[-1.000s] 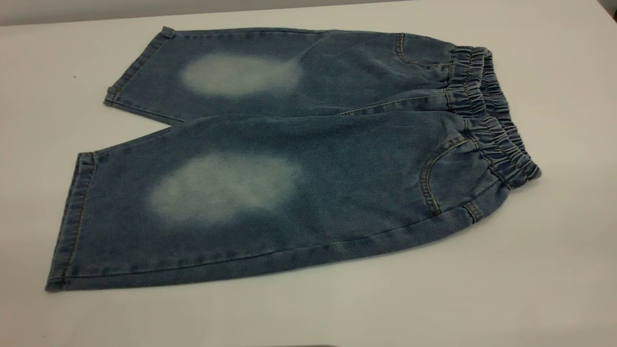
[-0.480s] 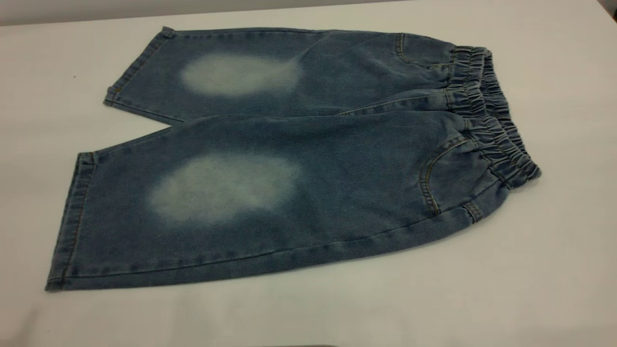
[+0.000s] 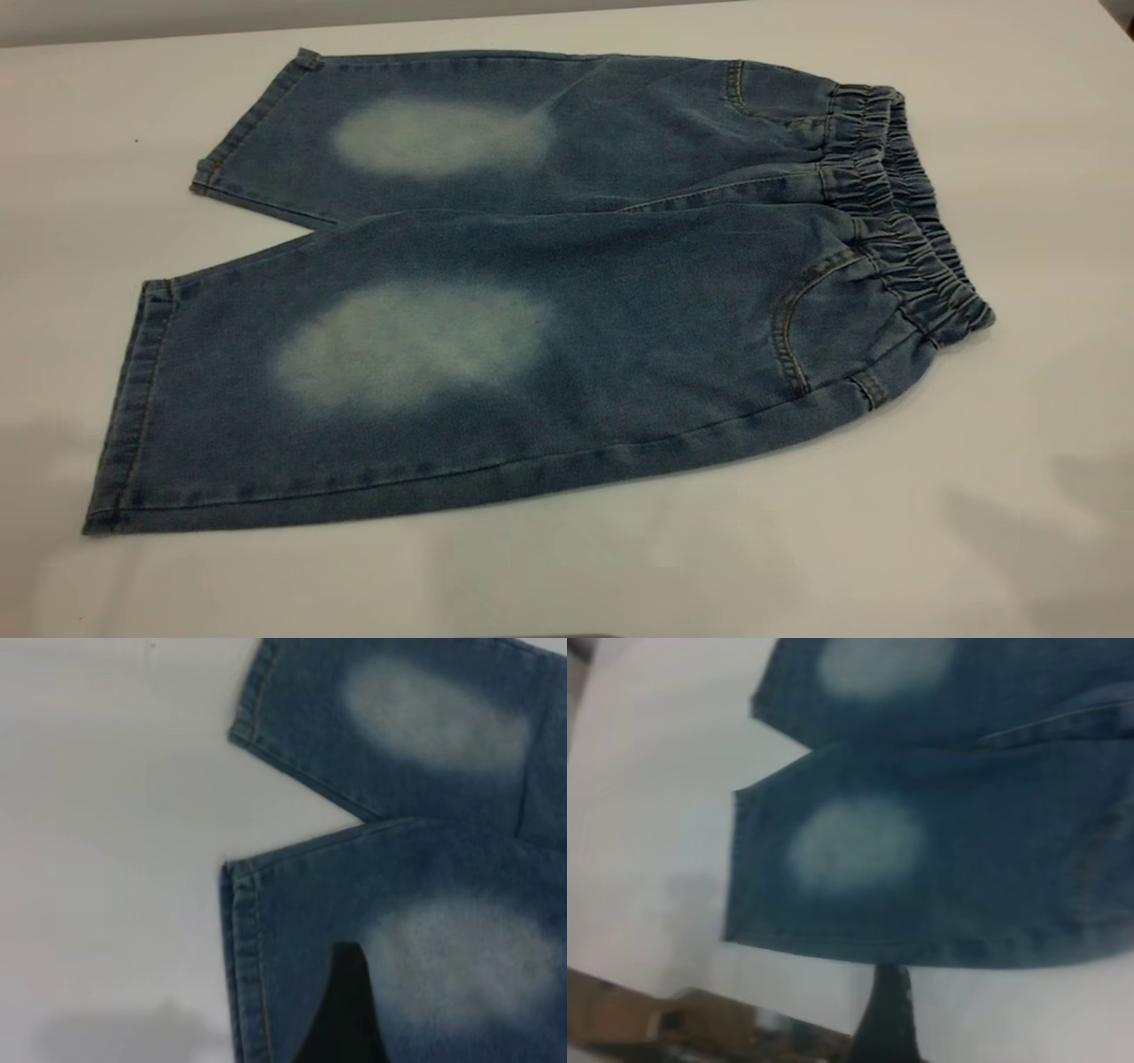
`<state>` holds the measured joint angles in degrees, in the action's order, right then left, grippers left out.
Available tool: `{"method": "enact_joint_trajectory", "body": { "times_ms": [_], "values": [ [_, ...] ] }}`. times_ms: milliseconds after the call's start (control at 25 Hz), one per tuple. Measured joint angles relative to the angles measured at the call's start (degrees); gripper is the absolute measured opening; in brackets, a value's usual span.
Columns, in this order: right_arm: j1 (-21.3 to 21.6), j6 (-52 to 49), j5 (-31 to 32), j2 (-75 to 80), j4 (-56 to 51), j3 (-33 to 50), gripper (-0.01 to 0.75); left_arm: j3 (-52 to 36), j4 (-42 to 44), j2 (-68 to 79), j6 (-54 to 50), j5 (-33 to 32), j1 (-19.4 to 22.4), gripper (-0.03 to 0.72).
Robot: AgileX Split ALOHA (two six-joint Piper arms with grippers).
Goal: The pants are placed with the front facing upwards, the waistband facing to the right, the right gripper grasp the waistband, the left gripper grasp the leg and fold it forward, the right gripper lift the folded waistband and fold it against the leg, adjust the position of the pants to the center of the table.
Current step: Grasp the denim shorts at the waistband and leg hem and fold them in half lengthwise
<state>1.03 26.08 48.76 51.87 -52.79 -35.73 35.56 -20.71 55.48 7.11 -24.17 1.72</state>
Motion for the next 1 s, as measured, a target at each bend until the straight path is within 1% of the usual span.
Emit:
{"method": "enact_joint_trajectory", "body": {
  "times_ms": [200,480,680,1000],
  "values": [
    [0.0,9.66,-5.0,9.44,-9.95,3.04,0.589,3.15,-4.18,3.81,7.24,-0.05,0.0,0.557],
    [0.0,19.96,-11.86,27.2,-19.27,3.97,0.595,3.44,-11.21,4.68,16.9,0.31,0.0,0.557],
    [0.0,28.21,-12.69,38.14,-27.29,3.97,0.593,3.44,-15.12,4.68,21.06,0.9,0.0,0.557],
    [0.0,38.52,-14.72,52.42,-36.87,3.08,0.594,3.44,-15.59,4.68,22.02,1.09,0.0,0.557]
  ]
}}
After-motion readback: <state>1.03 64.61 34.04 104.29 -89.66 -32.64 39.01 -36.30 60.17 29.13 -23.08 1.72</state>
